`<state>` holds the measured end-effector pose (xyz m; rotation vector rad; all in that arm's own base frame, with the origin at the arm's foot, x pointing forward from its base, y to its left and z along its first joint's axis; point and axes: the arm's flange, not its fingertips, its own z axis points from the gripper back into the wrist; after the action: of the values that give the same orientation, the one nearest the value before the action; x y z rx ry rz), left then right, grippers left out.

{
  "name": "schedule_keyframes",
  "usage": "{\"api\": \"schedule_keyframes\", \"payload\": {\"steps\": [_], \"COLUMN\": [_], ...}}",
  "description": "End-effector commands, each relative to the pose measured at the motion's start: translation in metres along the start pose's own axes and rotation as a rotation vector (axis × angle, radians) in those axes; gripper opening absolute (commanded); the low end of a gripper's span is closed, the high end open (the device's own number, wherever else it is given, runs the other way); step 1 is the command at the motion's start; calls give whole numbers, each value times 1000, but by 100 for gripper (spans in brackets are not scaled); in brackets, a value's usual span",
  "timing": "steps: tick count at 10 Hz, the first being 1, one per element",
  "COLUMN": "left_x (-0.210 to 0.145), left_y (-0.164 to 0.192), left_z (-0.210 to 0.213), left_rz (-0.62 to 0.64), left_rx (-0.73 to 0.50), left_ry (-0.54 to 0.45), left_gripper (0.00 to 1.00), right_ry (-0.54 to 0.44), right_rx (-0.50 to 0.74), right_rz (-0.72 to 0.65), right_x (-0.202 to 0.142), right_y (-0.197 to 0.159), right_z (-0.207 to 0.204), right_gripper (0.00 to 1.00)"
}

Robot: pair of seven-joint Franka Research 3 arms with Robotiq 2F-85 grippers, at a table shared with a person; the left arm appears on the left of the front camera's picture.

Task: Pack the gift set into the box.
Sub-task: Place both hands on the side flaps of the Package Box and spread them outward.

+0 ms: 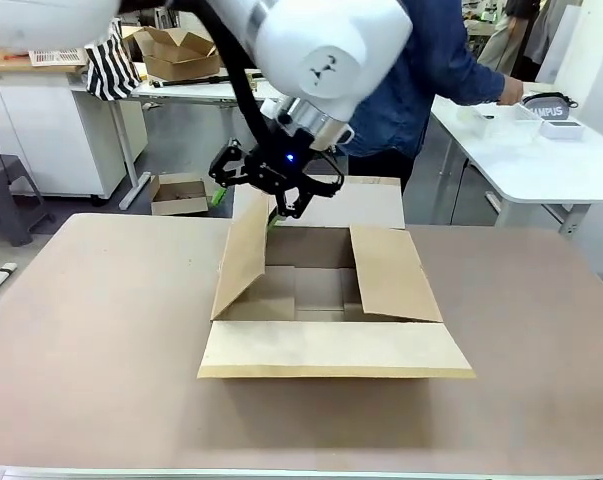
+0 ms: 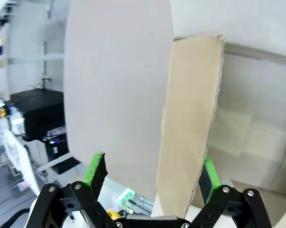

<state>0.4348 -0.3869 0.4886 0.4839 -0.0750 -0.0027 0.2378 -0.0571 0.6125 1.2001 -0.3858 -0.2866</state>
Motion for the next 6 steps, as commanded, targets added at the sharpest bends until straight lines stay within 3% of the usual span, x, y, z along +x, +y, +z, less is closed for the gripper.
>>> {"api": "schedule_keyframes", "payload": {"steps": [1,6], "left_x": [-13,-34], "left_y": [41,141], "left_z": [-22,-59], "left_rz": [-18,16], "left_rx": [-99,-413], "left_ry": [42,77], "left_gripper": [100,100], "right_ry": [0,0], "right_rx": [23,23], "right_rz": [21,21], "right_x": [2,2], "right_y": [2,2], "right_z": [0,0], "right_gripper": [100,100]}}
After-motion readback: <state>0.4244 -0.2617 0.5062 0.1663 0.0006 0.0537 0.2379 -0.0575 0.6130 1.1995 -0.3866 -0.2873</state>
